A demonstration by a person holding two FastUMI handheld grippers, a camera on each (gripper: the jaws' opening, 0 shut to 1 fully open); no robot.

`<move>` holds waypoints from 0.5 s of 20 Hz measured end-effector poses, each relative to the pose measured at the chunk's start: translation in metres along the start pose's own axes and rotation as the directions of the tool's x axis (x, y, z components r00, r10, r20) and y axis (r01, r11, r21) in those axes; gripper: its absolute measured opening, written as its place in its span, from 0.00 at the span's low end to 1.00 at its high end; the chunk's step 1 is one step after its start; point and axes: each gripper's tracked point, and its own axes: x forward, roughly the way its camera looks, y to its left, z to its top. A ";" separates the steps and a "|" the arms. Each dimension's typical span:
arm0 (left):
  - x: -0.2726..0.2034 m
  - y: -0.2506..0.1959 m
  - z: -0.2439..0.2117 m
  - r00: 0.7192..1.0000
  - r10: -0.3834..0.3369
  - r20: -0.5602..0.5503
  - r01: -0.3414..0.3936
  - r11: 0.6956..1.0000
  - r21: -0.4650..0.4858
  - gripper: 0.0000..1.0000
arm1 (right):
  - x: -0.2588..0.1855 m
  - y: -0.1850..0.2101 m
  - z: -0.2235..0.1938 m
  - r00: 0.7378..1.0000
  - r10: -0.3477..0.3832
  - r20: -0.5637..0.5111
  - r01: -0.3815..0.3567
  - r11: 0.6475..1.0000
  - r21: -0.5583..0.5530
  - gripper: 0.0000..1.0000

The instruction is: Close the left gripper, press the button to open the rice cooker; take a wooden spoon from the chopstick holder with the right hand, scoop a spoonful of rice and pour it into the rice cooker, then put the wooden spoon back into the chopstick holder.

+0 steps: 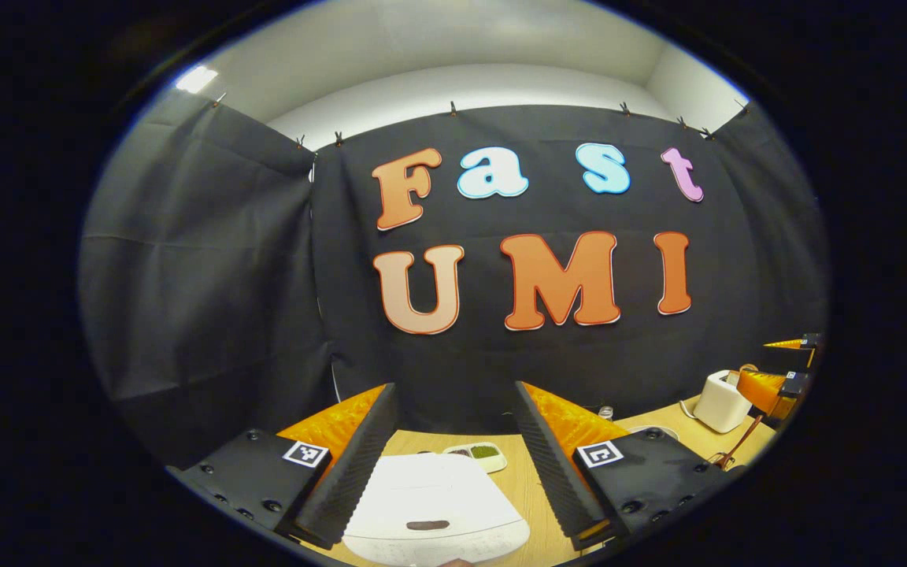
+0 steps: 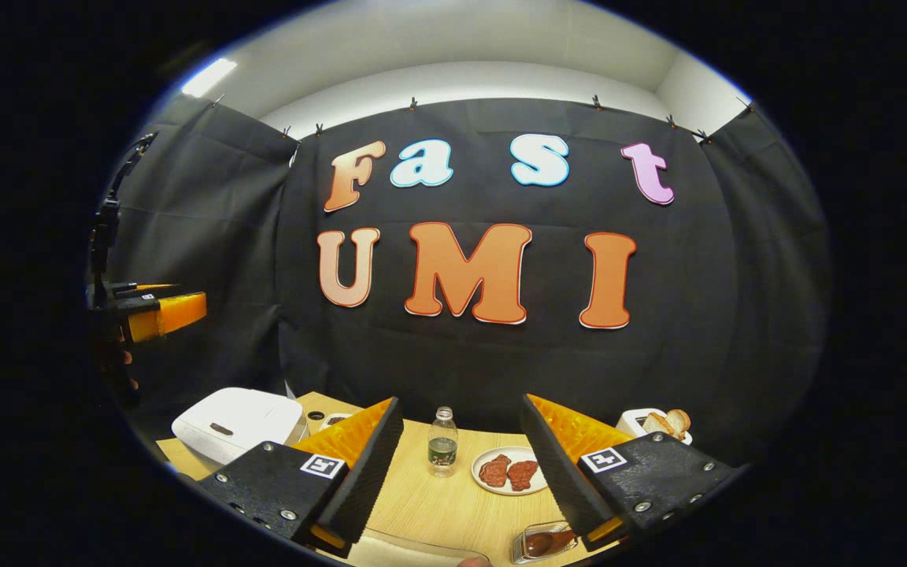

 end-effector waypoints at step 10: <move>-0.017 -0.031 -0.020 0.998 -0.061 -0.019 0.060 0.997 -0.044 0.98 | -0.007 0.023 0.011 0.999 0.009 0.036 -0.009 1.000 0.007 0.94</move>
